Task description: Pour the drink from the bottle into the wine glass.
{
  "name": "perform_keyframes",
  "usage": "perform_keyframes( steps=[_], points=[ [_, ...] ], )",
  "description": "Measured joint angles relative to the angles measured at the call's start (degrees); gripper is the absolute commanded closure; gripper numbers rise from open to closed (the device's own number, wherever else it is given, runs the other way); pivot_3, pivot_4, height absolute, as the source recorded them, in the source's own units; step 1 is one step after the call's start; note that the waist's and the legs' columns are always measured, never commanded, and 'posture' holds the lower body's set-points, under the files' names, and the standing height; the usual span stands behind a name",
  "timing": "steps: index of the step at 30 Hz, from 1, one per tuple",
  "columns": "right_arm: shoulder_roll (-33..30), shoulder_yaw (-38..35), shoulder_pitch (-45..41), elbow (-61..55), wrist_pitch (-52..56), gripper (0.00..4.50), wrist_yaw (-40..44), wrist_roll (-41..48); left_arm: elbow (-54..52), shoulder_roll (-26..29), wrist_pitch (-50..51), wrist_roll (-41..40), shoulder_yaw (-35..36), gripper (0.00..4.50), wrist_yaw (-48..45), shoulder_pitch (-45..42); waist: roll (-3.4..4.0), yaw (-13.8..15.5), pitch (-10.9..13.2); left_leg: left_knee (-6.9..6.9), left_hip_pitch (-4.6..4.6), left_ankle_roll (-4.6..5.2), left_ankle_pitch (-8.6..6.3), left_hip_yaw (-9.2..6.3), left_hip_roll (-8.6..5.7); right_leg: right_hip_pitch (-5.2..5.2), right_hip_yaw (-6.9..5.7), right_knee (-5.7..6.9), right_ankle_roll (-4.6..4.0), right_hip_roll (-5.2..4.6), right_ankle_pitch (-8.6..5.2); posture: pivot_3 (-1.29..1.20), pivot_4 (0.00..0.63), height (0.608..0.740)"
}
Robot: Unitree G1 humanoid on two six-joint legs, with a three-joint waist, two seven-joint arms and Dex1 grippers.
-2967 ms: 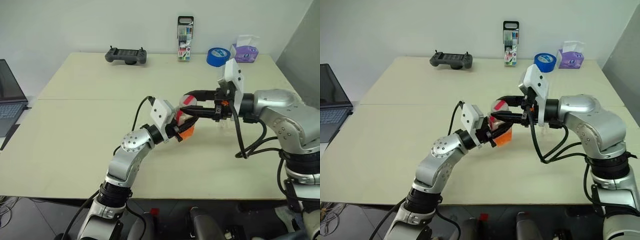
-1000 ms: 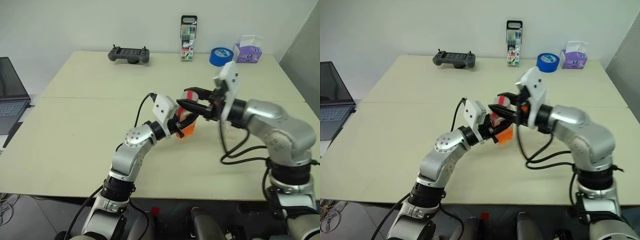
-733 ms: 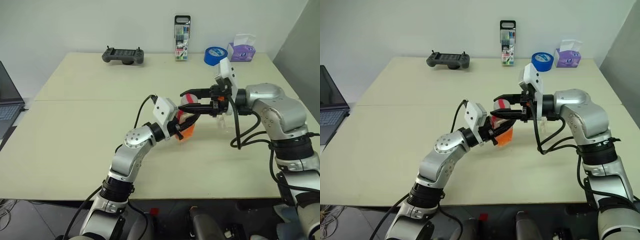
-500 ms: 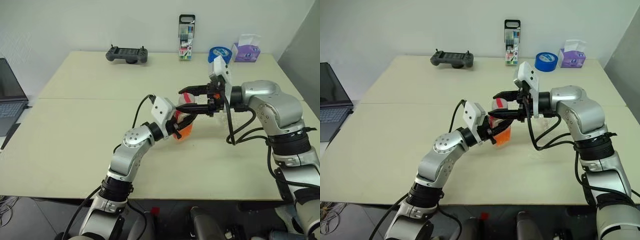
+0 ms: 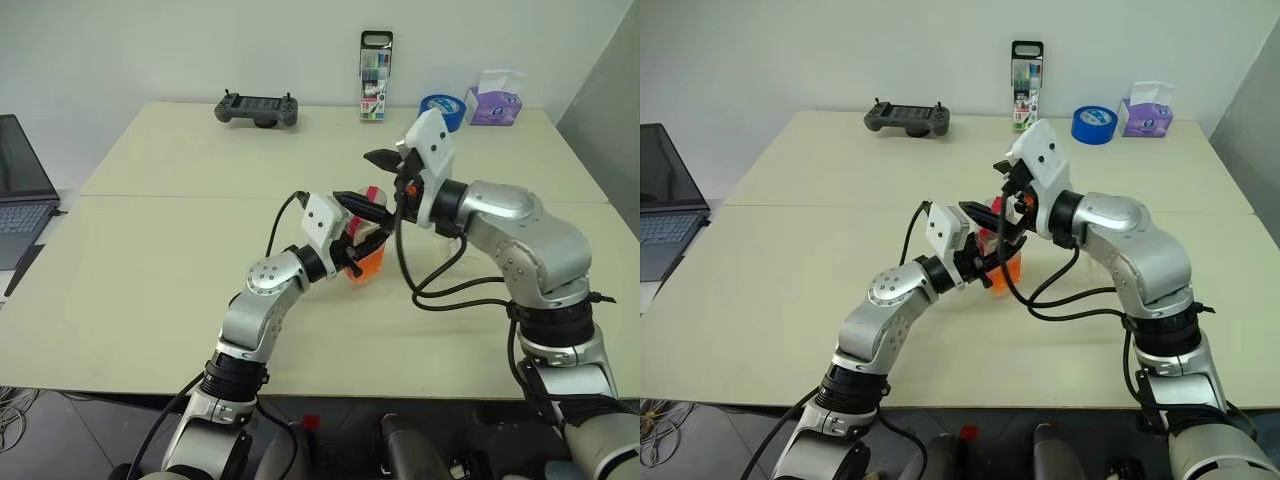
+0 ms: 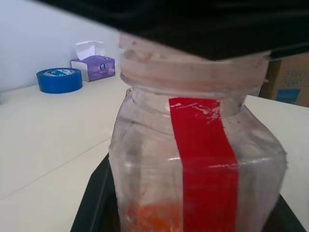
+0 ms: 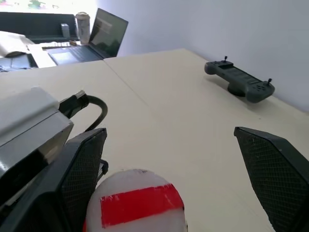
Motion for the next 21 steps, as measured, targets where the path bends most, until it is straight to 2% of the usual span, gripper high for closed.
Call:
perform_keyframes(
  steps=[3,7,15,21],
  points=[
    [3.66,0.05,1.07,-2.59,3.39,0.0,-6.39,-1.53,0.35,0.06,0.0,0.08,0.33,2.87,-0.05,0.0,0.0,0.02,0.0,0.0,-0.01,0.0,0.0,0.0,-0.02,-0.01,0.0,0.0,0.0,0.0,0.0,0.0,0.15,0.74],
    [5.09,-0.01,1.94,-6.25,7.28,0.0,-11.19,-1.85,0.36,-0.14,-0.08,0.08,0.22,2.87,-0.34,0.0,0.0,0.02,0.0,0.03,-0.03,0.0,0.0,0.01,-0.06,0.01,-0.01,-0.01,0.0,0.0,0.0,0.0,0.15,0.74],
    [-0.39,-2.45,6.62,-13.95,11.64,0.0,-9.46,1.2,1.22,-0.28,-0.07,0.32,-0.53,2.87,-0.44,-0.07,0.0,0.0,0.0,0.06,-0.02,0.02,-0.01,0.01,-0.06,0.03,-0.02,-0.01,0.01,0.04,0.0,0.0,0.15,0.74],
    [-2.55,-4.09,7.57,-14.94,12.56,0.0,-8.45,3.88,1.36,-0.29,-0.08,0.37,-0.53,2.87,-0.45,-0.32,0.0,-0.08,0.0,0.06,-0.01,0.03,-0.01,0.02,-0.04,0.04,-0.02,-0.01,0.01,0.07,0.0,0.0,0.15,0.74]
  ],
)
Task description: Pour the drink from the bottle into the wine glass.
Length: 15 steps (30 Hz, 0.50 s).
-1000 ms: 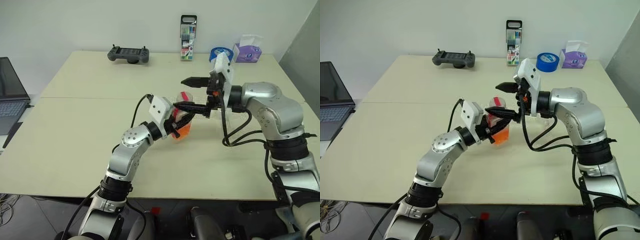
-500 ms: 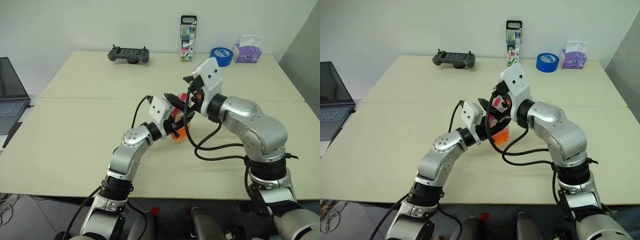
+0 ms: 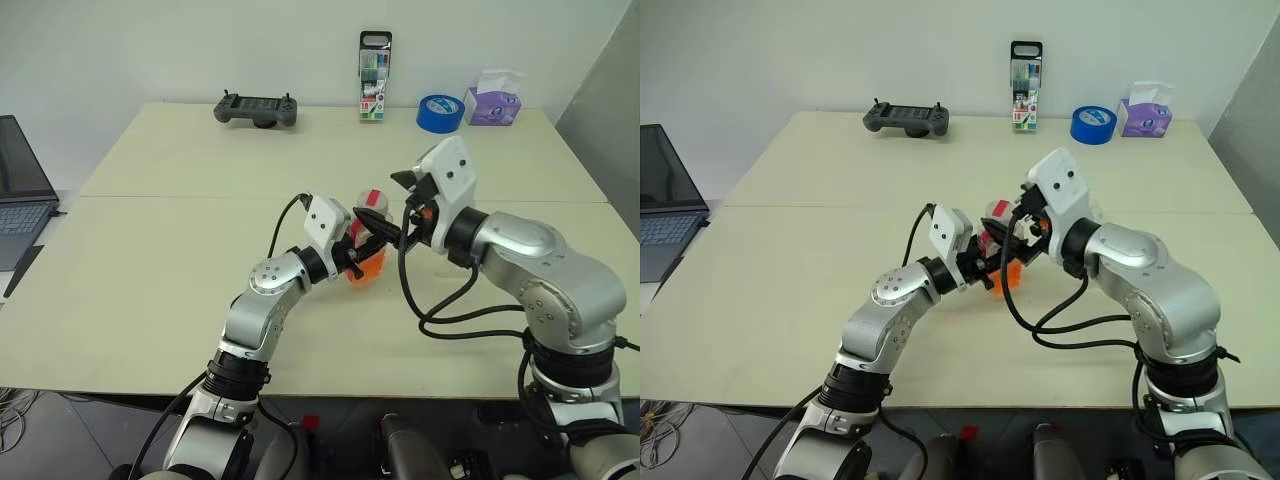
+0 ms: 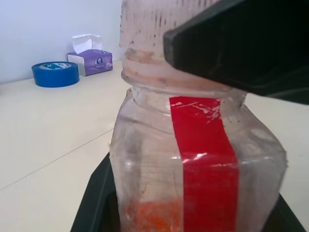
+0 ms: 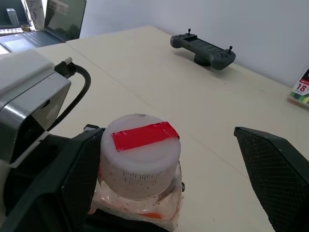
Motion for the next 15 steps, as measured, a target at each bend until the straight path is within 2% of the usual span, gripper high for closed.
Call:
perform_keyframes(
  steps=[8,15],
  points=[
    [-0.74,-2.74,0.43,-1.64,1.38,0.0,1.03,4.27,0.0,0.32,-0.92,0.04,0.51,2.87,0.02,-0.42,0.0,-0.01,0.0,0.0,0.0,0.0,0.0,0.0,0.01,0.0,0.0,0.0,0.0,0.01,0.0,0.0,0.15,0.74],
    [4.8,1.03,-3.03,0.48,1.66,0.0,-5.21,1.42,0.0,0.36,-1.3,0.05,0.82,2.87,0.15,-0.41,0.0,0.02,0.0,0.01,0.0,-0.01,0.01,-0.03,0.01,0.0,-0.02,0.0,0.0,0.01,0.0,0.0,0.15,0.74]
  ],
)
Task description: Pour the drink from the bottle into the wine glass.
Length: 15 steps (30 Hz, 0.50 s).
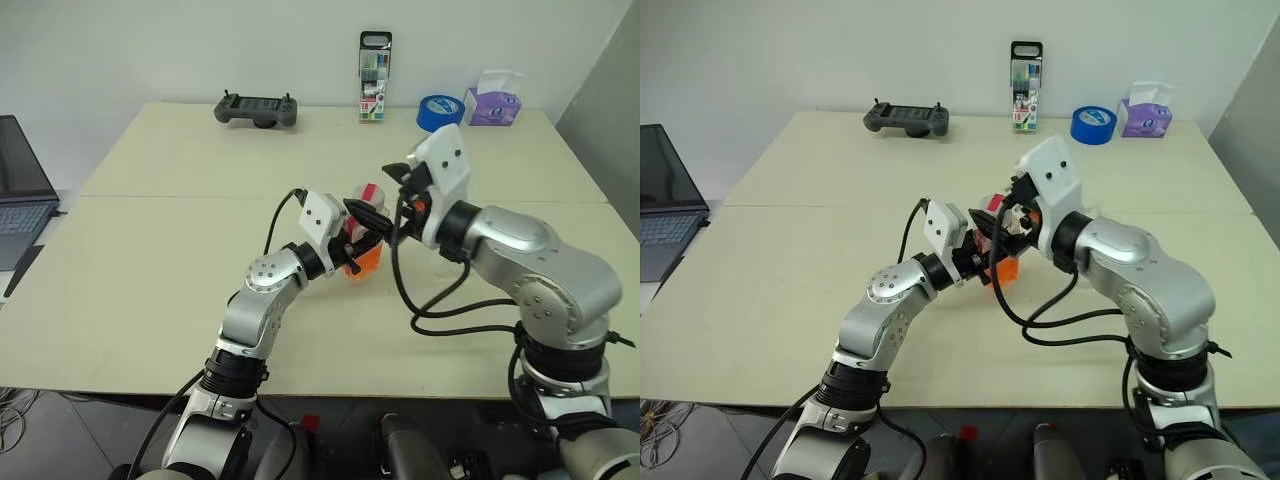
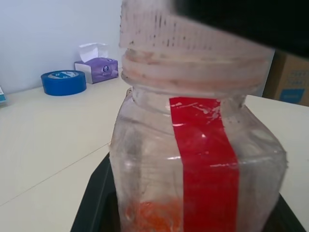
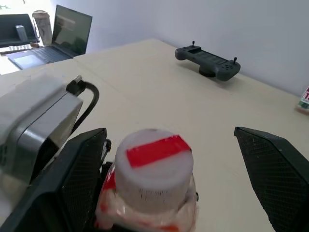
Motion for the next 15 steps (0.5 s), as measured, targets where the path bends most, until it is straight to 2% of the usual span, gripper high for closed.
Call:
perform_keyframes(
  steps=[15],
  points=[
    [6.33,1.82,-3.35,6.05,1.98,0.0,-6.66,-4.56,0.0,-0.28,0.0,0.08,-0.01,2.87,0.19,0.03,0.0,0.01,0.0,0.04,-0.01,0.0,0.0,0.02,-0.01,-0.01,0.01,0.01,0.0,-0.02,0.0,0.0,0.15,0.74]
  ],
)
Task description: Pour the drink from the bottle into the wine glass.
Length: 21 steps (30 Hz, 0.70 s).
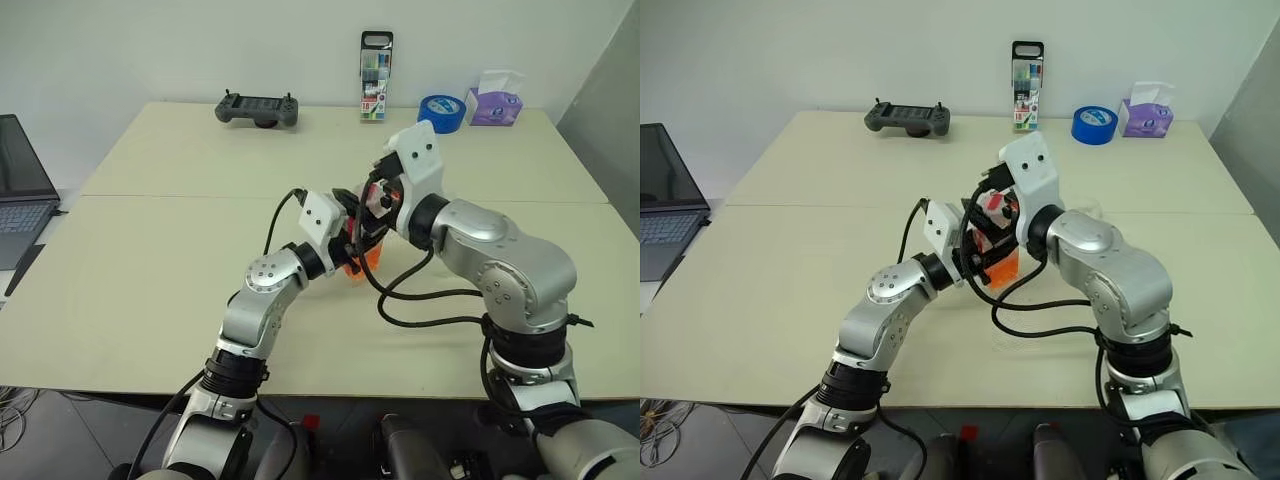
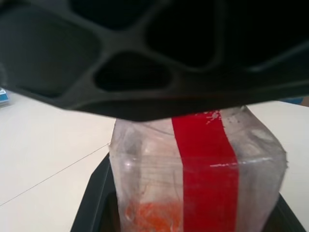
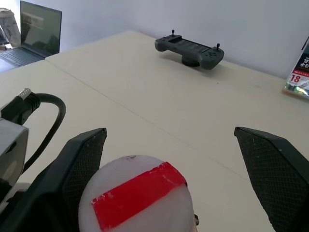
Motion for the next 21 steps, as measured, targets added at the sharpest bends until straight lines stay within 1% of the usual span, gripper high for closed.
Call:
perform_keyframes(
  steps=[9,17,21],
  points=[
    [0.55,-3.49,0.79,-2.4,4.39,0.0,-0.16,1.58,0.0,-0.23,0.04,0.13,-0.89,2.87,-0.11,-0.05,0.0,-0.01,0.0,0.0,-0.01,0.01,0.0,0.0,0.0,0.0,0.0,0.0,0.0,0.0,0.0,0.0,0.15,0.74],
    [-1.69,-5.58,3.79,-7.72,6.43,0.0,0.43,4.5,0.06,-0.06,0.03,0.19,-1.3,2.87,-0.24,-0.09,0.0,-0.02,0.0,0.0,-0.01,0.01,0.0,0.0,0.0,0.0,0.0,0.0,0.0,0.02,0.0,0.0,0.15,0.74],
    [-1.88,-6.51,4.14,-8.63,7.44,0.0,0.45,5.52,0.07,-0.01,0.01,0.2,-1.3,2.87,-0.22,-0.1,0.0,-0.02,0.0,0.0,0.0,0.01,0.0,0.0,0.0,0.0,0.0,0.0,0.0,0.02,0.0,0.0,0.15,0.74]
  ],
)
